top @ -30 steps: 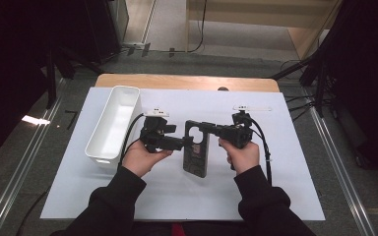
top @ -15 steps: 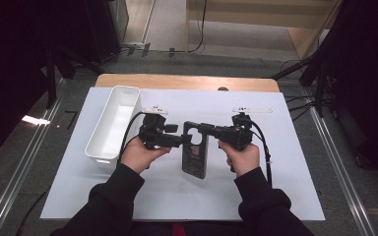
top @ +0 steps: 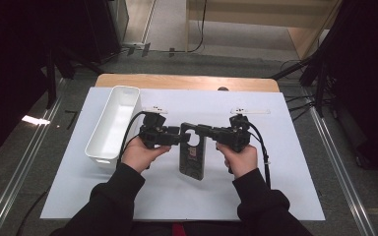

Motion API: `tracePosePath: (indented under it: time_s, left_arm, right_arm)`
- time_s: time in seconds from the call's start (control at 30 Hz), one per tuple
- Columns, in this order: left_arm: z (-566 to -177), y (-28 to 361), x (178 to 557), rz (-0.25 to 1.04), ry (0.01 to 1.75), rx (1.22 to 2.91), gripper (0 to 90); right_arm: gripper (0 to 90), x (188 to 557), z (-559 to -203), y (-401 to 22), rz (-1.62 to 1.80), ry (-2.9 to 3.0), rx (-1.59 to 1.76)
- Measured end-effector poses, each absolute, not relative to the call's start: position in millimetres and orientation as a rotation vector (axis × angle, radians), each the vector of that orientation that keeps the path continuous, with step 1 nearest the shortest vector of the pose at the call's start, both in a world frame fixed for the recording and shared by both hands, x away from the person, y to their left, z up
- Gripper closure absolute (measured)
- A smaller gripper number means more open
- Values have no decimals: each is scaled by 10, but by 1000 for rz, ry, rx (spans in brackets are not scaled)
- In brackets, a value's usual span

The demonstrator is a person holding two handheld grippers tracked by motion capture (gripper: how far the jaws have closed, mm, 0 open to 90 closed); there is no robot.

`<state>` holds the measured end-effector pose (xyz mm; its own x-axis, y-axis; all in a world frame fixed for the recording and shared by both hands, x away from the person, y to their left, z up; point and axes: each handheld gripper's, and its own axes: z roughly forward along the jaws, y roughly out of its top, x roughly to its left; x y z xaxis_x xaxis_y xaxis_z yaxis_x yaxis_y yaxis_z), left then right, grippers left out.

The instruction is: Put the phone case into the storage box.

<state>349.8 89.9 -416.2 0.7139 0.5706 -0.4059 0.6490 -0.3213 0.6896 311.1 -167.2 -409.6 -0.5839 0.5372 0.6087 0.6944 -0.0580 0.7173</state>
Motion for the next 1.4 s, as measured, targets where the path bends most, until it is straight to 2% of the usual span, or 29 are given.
tracePosePath:
  time_s: [0.03, 0.1, 0.27, 0.57, 1.4]
  left_arm:
    - [-4165, 895, 3492, -110, 921, 2019, 466]
    - [-4166, 886, 3485, -117, 923, 2021, 472]
    - [-4162, 895, 3486, -120, 926, 1992, 580]
    - [-4153, 881, 3459, -107, 895, 1973, 670]
    - [-4108, 854, 3412, -27, 885, 1967, 712]
  right_arm:
    - [779, 3110, -4098, -1666, -1718, -2060, -1356]
    - [779, 3109, -4099, -1664, -1716, -2061, -1356]
    - [779, 3104, -4106, -1645, -1714, -2063, -1351]
    - [779, 3099, -4101, -1643, -1717, -2058, -1354]
    - [770, 3102, -4083, -1664, -1735, -2038, -1351]
